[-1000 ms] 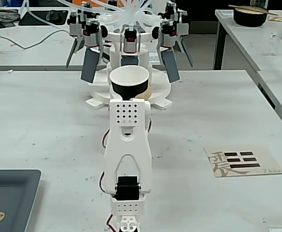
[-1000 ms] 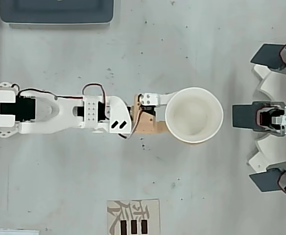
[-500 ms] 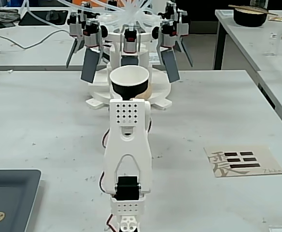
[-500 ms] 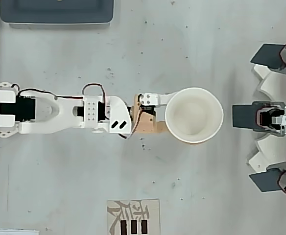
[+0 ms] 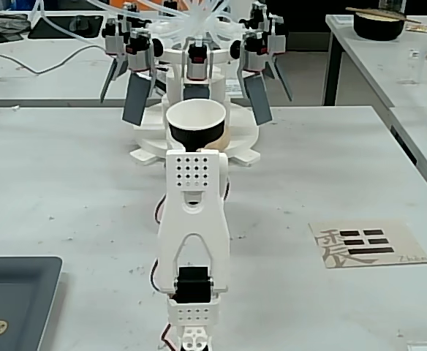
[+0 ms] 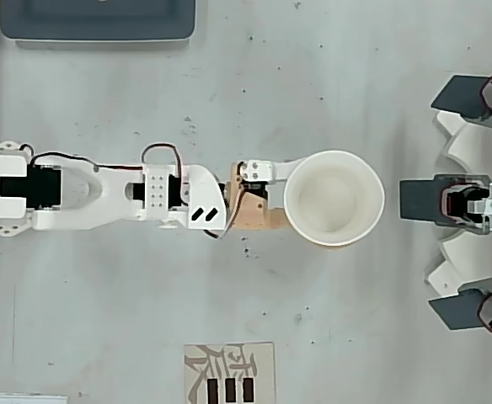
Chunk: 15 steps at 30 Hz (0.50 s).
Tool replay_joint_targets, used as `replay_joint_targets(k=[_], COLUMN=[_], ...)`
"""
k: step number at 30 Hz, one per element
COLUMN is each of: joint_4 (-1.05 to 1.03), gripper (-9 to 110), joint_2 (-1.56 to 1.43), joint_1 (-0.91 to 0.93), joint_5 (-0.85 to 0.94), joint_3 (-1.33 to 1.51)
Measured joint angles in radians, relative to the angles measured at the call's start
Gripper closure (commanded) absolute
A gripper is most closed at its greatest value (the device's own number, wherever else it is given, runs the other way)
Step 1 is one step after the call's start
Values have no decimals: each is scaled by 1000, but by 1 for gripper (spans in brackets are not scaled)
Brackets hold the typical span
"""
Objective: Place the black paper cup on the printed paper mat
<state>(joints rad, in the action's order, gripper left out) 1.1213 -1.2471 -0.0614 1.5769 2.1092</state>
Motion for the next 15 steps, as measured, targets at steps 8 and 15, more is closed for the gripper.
replay_joint_targets(k=[8,15], joint_4=[0,0], gripper=[93,93], joint_2=[-9,-130], joint_1=[0,0], joint_5=[0,0], joint_3=[35,146])
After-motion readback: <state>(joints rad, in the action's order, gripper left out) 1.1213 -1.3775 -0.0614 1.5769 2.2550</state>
